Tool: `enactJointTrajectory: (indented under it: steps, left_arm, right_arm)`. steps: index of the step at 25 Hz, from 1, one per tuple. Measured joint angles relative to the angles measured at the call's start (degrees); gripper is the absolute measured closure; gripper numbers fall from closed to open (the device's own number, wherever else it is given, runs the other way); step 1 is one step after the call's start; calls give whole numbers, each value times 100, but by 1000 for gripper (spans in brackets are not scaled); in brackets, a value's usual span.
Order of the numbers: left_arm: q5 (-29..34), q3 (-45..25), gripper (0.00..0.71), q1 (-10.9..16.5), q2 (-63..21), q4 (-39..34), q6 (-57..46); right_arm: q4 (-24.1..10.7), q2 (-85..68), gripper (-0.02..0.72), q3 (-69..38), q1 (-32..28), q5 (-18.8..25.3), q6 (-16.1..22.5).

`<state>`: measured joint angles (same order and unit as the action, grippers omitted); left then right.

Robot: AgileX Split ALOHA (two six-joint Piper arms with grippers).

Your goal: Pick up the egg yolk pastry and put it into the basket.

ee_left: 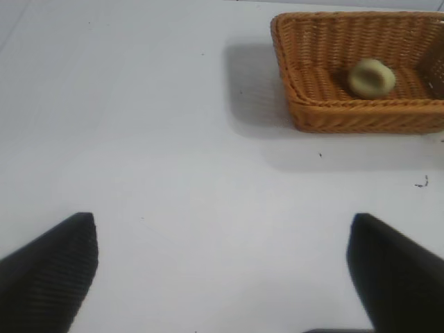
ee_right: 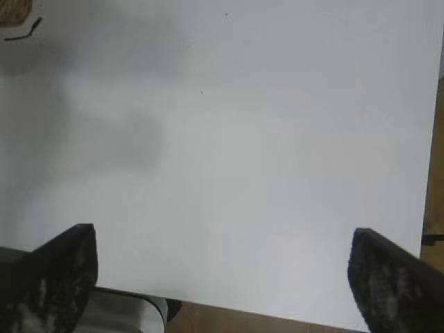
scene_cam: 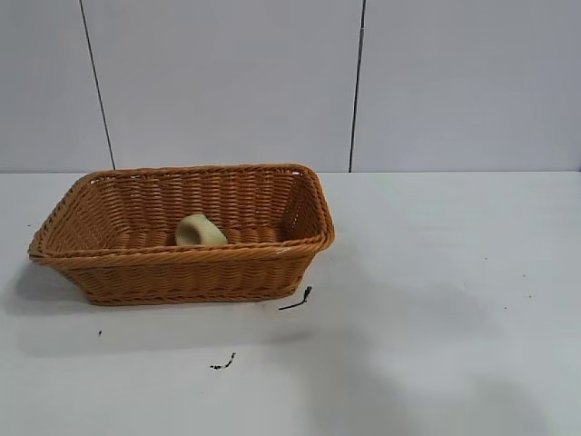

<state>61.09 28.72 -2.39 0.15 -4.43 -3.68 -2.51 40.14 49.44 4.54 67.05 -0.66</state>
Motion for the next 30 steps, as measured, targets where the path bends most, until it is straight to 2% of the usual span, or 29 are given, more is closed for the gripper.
enactJointTrajectory:
  steps: [5, 7, 11, 22, 30]
  left_arm:
    - [0, 0, 14, 0, 0, 0, 0]
    - [0, 0, 14, 0, 0, 0, 0]
    - [0, 0, 14, 0, 0, 0, 0]
    - [0, 0, 14, 0, 0, 0, 0]
    - [0, 0, 14, 0, 0, 0, 0]
  right_arm:
    - [0, -1767, 31, -1193, 0, -675, 0]
    - [0, -2337, 31, -1569, 0, -779, -5]
    - [5, -3017, 31, -2068, 0, -792, -5]
    - [112, -3987, 31, -2084, 0, -834, -5]
    - [107, -4038, 31, -2084, 1, -834, -5]
